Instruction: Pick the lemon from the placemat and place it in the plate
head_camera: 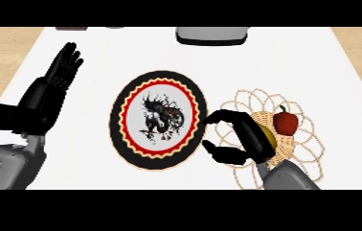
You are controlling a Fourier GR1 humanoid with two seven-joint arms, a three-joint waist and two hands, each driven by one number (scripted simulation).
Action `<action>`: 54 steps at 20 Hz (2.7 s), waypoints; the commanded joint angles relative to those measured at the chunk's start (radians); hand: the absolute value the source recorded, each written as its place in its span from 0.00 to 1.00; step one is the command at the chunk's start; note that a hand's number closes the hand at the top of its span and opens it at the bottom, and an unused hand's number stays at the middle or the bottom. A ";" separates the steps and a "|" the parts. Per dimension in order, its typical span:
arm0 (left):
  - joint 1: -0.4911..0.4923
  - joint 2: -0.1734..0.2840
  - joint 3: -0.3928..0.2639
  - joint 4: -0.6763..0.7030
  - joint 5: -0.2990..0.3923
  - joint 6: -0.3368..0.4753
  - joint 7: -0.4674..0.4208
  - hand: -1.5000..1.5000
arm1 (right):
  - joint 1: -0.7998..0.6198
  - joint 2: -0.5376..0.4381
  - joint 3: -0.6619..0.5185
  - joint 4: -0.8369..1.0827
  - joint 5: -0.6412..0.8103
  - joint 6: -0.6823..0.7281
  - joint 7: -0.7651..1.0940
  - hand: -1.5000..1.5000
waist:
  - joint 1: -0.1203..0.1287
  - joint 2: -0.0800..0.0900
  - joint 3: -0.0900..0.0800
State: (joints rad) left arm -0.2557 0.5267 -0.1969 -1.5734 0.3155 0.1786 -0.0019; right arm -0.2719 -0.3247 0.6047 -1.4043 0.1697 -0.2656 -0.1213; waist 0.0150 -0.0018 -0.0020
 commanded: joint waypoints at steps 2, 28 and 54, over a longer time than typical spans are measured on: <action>0.009 0.029 0.057 0.000 0.015 -0.020 0.000 0.50 | 0.162 0.144 -0.006 0.033 -0.033 -0.152 -0.252 0.00 | -0.014 0.003 0.004; 0.011 -0.031 0.048 -0.020 -0.086 -0.021 0.052 0.50 | -0.118 -0.307 0.006 -0.476 0.110 0.603 0.970 0.00 | -0.006 0.000 0.000; -0.004 -0.142 0.210 -0.039 -0.152 -0.169 0.106 0.50 | -0.020 -0.110 -0.128 -0.084 0.493 0.729 0.737 0.00 | -0.014 0.002 0.002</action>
State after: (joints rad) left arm -0.2606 0.3982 -0.0176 -1.6266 0.1672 0.0428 0.1158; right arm -0.3090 -0.4444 0.5021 -1.5474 0.6154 0.4591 0.7020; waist 0.0024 -0.0001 0.0002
